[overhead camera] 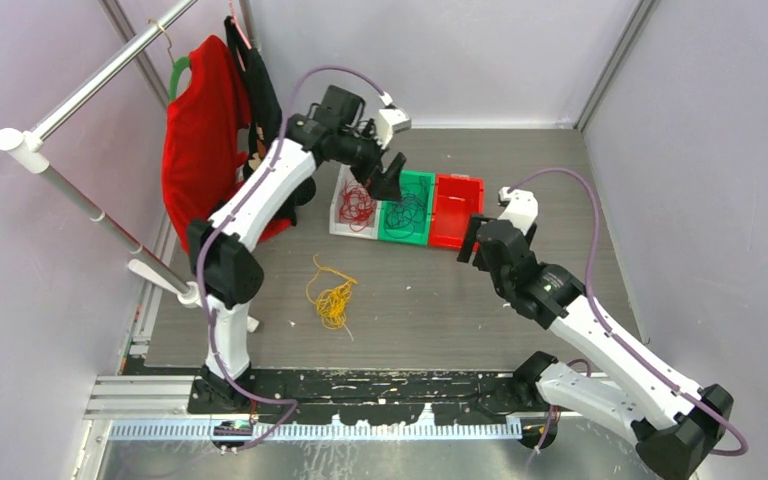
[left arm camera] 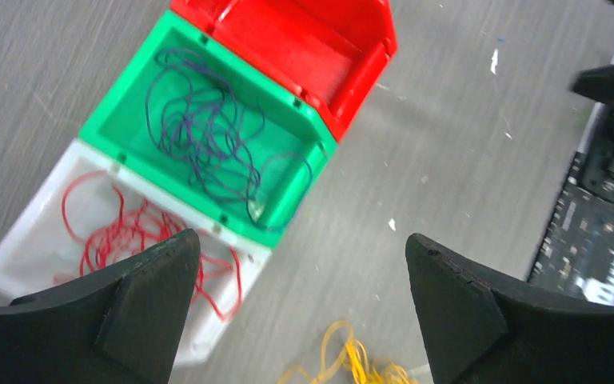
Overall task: Untangle the cables
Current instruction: Place the cable in the bin, then untie the cable.
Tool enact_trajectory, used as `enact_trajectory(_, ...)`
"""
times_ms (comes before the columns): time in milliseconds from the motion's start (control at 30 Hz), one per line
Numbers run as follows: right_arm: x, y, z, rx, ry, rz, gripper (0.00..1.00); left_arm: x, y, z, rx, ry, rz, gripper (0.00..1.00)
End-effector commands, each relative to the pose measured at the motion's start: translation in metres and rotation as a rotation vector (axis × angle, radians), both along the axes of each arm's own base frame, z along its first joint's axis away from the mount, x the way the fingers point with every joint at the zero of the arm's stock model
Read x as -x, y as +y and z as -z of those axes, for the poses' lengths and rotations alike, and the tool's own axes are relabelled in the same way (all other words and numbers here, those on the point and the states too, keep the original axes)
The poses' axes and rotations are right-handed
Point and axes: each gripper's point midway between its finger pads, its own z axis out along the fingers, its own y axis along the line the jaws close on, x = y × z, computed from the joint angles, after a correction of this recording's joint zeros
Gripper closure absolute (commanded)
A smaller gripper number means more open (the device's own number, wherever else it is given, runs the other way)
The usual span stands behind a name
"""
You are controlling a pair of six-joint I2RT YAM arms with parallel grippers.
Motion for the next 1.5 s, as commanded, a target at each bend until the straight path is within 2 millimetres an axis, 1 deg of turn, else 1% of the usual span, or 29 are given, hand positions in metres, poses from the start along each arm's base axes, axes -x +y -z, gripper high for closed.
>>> enact_trajectory(0,-0.019,0.05,-0.022,-0.112,-0.035,-0.171,0.22,0.053,0.052,-0.043,-0.052,0.1,-0.036,0.0)
enact_trajectory(67,-0.022,0.082,-0.015,-0.152,-0.007,-0.28,0.22,0.062,0.075,-0.046,-0.106,0.109,-0.084,0.0)
enact_trajectory(100,-0.02,0.102,-0.011,-0.174,0.008,-0.356,0.24,0.067,0.086,-0.046,-0.138,0.116,-0.102,0.01)
enact_trajectory(133,-0.017,0.125,-0.012,-0.203,0.01,-0.444,0.24,0.072,0.098,-0.044,-0.173,0.122,-0.117,0.0)
enact_trajectory(233,0.0,0.183,0.0,-0.189,0.056,-0.677,0.26,0.094,0.133,-0.032,-0.287,0.155,-0.131,0.01)
enact_trajectory(267,0.004,0.2,0.002,-0.177,0.07,-0.741,0.27,0.103,0.146,-0.031,-0.311,0.15,-0.141,0.0)
enact_trajectory(333,0.011,0.228,0.014,-0.163,0.109,-0.865,0.28,0.113,0.165,-0.026,-0.324,0.152,-0.175,0.01)
enact_trajectory(400,0.009,0.248,0.026,-0.153,0.124,-0.943,0.3,0.121,0.18,-0.023,-0.329,0.143,-0.211,0.01)
enact_trajectory(467,-0.001,0.261,0.04,-0.12,0.12,-0.981,0.32,0.129,0.193,-0.023,-0.344,0.131,-0.247,0.01)
enact_trajectory(567,-0.012,0.28,0.059,-0.067,0.132,-1.052,0.35,0.143,0.204,-0.031,-0.269,0.155,-0.285,0.01)
enact_trajectory(600,-0.014,0.286,0.073,-0.051,0.168,-1.07,0.36,0.145,0.208,-0.033,-0.249,0.149,-0.302,0.0)
enact_trajectory(667,-0.019,0.296,0.087,-0.028,0.22,-1.1,0.39,0.148,0.217,-0.026,-0.273,0.136,-0.327,0.0)
enact_trajectory(767,-0.024,0.305,0.107,0.001,0.287,-1.118,0.42,0.157,0.231,-0.013,-0.353,0.148,-0.326,0.0)
enact_trajectory(833,-0.026,0.31,0.113,-0.003,0.304,-1.125,0.44,0.161,0.237,-0.007,-0.382,0.154,-0.338,0.01)
enact_trajectory(900,-0.029,0.314,0.119,-0.009,0.308,-1.115,0.48,0.164,0.238,-0.005,-0.376,0.148,-0.347,0.0)
enact_trajectory(967,-0.031,0.316,0.124,-0.01,0.317,-1.106,0.55,0.166,0.238,-0.005,-0.365,0.137,-0.355,0.0)
enact_trajectory(1067,-0.03,0.32,0.126,-0.027,0.328,-1.114,0.65,0.168,0.238,-0.005,-0.365,0.14,-0.356,0.01)
enact_trajectory(1133,-0.032,0.322,0.124,-0.036,0.32,-1.114,0.75,0.169,0.239,-0.005,-0.369,0.144,-0.358,0.01)
enact_trajectory(1167,-0.034,0.322,0.123,-0.037,0.316,-1.108,0.82,0.17,0.239,-0.005,-0.368,0.146,-0.358,0.0)
enact_trajectory(1200,-0.035,0.321,0.12,-0.04,0.308,-1.102,0.91,0.172,0.239,-0.008,-0.361,0.136,-0.36,0.0)
enact_trajectory(1233,-0.037,0.321,0.117,-0.046,0.304,-1.093,0.97,0.175,0.24,-0.011,-0.354,0.122,-0.362,0.0)
enact_trajectory(1267,-0.039,0.32,0.113,-0.053,0.295,-1.085,0.99,0.175,0.239,-0.011,-0.351,0.117,-0.361,0.01)
enact_trajectory(1367,-0.042,0.317,0.093,-0.072,0.261,-1.065,0.99,0.178,0.238,-0.008,-0.339,0.111,-0.349,0.0)
enact_trajectory(1433,-0.041,0.314,0.075,-0.09,0.233,-1.059,0.99,0.179,0.237,-0.005,-0.33,0.106,-0.347,0.0)
enact_trajectory(1467,-0.039,0.314,0.063,-0.106,0.211,-1.06,0.99,0.18,0.236,-0.005,-0.323,0.103,-0.345,0.01)
